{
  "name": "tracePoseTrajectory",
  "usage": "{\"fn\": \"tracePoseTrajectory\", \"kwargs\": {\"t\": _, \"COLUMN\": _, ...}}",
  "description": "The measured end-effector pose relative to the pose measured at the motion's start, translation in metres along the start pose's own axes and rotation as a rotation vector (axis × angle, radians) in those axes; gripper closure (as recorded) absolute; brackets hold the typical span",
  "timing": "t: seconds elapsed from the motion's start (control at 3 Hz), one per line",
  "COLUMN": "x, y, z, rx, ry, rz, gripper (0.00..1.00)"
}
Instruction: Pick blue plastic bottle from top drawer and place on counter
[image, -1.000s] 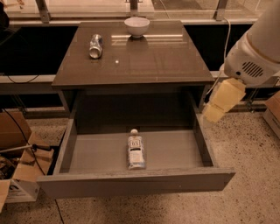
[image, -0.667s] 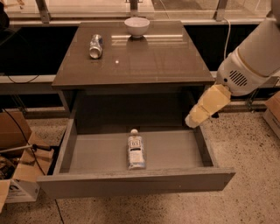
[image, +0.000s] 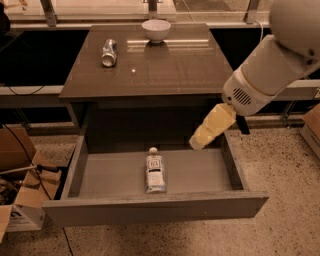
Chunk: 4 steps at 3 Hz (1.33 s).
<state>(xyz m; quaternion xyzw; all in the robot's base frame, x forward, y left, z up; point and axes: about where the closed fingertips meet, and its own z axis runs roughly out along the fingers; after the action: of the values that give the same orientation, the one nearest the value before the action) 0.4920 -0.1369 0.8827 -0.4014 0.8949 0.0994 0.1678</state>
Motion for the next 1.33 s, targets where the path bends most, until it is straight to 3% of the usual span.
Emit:
{"fn": "tracePoseTrajectory", "kwargs": {"t": 0.33, "x": -0.012, "y": 0.015, "z": 0.039, "rx": -0.038, "ry": 0.037, "rz": 0.025, "gripper": 0.00}}
{"fn": "tracePoseTrajectory", "kwargs": {"t": 0.67, "x": -0.021, "y": 0.027, "z": 0.094, "rx": -0.061, "ry": 0.088, "rz": 0.090, "gripper": 0.00}}
{"fn": "tracePoseTrajectory", "kwargs": {"t": 1.0, "x": -0.024, "y": 0.031, "z": 0.154, "rx": -0.075, "ry": 0.135, "rz": 0.193, "gripper": 0.00}}
{"fn": "tracePoseTrajectory", "kwargs": {"t": 1.33, "x": -0.019, "y": 0.025, "z": 0.198, "rx": -0.140, "ry": 0.174, "rz": 0.274, "gripper": 0.00}}
